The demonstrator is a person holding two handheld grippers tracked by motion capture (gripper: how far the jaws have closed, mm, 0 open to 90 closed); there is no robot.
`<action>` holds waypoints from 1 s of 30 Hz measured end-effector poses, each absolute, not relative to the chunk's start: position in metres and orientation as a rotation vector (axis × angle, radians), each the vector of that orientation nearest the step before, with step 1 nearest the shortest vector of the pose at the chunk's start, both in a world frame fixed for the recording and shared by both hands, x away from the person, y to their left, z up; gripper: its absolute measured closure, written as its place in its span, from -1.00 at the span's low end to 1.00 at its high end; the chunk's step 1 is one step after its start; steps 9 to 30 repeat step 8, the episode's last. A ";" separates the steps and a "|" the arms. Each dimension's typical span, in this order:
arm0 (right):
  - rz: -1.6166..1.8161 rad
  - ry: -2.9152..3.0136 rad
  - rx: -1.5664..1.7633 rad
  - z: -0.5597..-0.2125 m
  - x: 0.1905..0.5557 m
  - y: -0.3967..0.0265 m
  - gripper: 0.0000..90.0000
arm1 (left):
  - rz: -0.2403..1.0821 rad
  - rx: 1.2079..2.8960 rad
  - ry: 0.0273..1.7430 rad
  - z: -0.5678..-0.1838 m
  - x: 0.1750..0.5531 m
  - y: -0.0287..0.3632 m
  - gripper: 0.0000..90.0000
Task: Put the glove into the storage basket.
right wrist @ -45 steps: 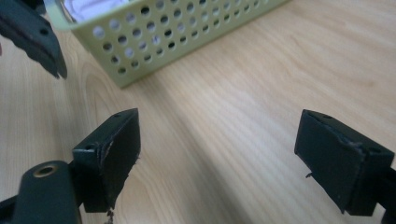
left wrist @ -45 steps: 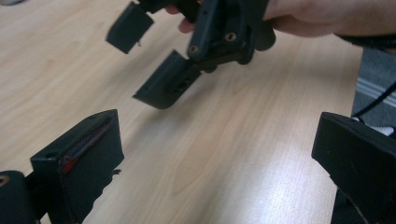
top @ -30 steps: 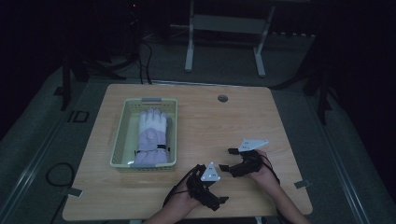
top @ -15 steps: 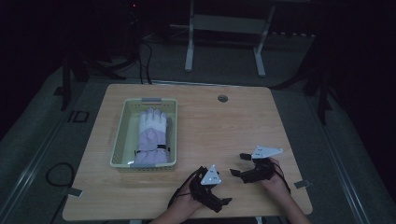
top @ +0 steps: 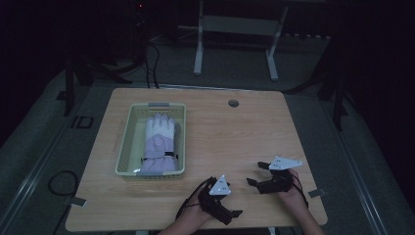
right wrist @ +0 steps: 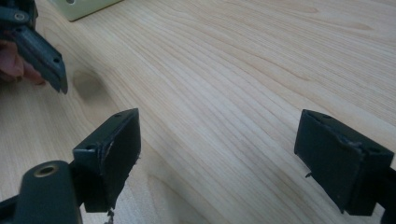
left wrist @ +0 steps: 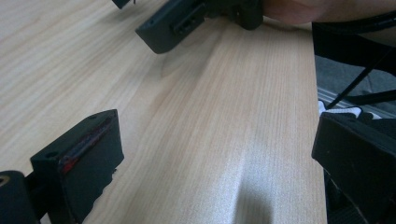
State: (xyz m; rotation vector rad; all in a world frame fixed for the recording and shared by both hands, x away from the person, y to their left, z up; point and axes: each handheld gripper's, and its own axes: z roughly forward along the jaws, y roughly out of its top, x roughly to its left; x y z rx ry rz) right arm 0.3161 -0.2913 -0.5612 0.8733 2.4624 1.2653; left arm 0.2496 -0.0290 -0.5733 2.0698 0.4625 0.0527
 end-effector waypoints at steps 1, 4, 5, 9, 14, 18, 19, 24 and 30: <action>1.266 2.459 0.879 -0.561 0.317 -0.292 -0.67 | 0.051 2.072 0.458 -0.573 0.249 -0.029 -0.95; 1.279 2.450 0.901 -0.561 0.318 -0.294 -0.67 | 0.054 2.072 0.451 -0.573 0.248 -0.029 -0.95; 1.279 2.450 0.901 -0.561 0.318 -0.294 -0.67 | 0.054 2.072 0.451 -0.573 0.248 -0.029 -0.95; 1.268 2.453 0.900 -0.561 0.318 -0.293 -0.67 | 0.051 2.069 0.456 -0.574 0.248 -0.028 -0.95; 1.268 2.453 0.900 -0.561 0.318 -0.293 -0.67 | 0.051 2.069 0.456 -0.574 0.248 -0.028 -0.95; 1.268 2.453 0.900 -0.561 0.318 -0.293 -0.67 | 0.051 2.069 0.456 -0.574 0.248 -0.028 -0.95; 1.268 2.453 0.900 -0.561 0.318 -0.293 -0.67 | 0.051 2.069 0.456 -0.574 0.248 -0.028 -0.95; 1.268 2.453 0.900 -0.561 0.318 -0.293 -0.67 | 0.051 2.069 0.456 -0.574 0.248 -0.028 -0.95; 1.268 2.453 0.900 -0.561 0.318 -0.293 -0.67 | 0.051 2.069 0.456 -0.574 0.248 -0.028 -0.95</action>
